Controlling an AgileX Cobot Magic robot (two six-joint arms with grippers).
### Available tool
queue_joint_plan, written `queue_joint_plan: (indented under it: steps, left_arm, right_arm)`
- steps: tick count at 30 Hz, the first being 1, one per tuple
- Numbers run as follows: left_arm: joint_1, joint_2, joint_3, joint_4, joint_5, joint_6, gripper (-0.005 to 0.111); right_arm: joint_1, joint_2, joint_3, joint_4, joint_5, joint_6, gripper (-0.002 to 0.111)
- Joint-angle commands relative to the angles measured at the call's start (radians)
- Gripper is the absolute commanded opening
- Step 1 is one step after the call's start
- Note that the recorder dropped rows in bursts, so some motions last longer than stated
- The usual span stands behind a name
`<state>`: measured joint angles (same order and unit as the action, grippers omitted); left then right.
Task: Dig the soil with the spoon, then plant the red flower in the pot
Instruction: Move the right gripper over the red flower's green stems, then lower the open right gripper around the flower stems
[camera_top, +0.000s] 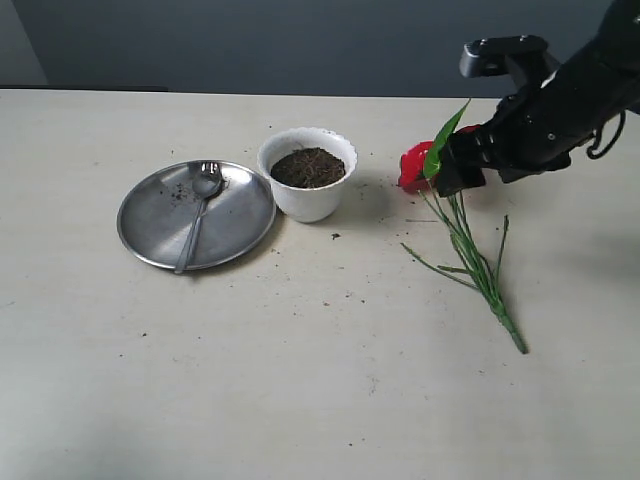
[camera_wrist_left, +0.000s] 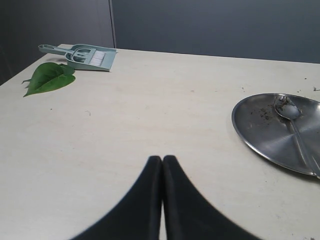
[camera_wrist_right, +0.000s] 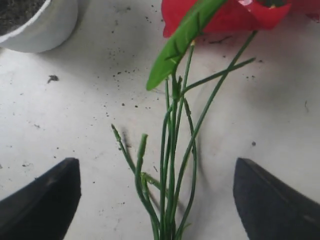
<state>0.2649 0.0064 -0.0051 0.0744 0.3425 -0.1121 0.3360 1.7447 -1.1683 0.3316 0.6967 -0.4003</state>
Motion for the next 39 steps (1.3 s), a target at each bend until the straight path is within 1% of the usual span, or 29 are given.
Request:
queue_joint_plan:
  steps: [1,6,12,19,39]
  left_arm:
    - [-0.007,-0.006,0.005,-0.011,-0.007,0.0,0.0]
    - [-0.007,-0.006,0.005,-0.011,-0.007,0.0,0.0]
    - [-0.007,-0.006,0.005,-0.011,-0.007,0.0,0.0]
    - [-0.007,-0.006,0.005,-0.011,-0.007,0.0,0.0]
    - [-0.007,-0.006,0.005,-0.011,-0.007,0.0,0.0]
  right_arm:
    - [0.065,0.066,-0.09,-0.186,0.104,0.169,0.078]
    - [0.107,0.131,-0.147,-0.241,0.167,0.195,0.078]
    - [0.107,0.195,-0.181,-0.259,0.222,0.226,0.078]
    - [0.107,0.229,-0.181,-0.277,0.218,0.245,0.078]
    - [0.107,0.309,-0.183,-0.254,0.185,0.245,0.078]
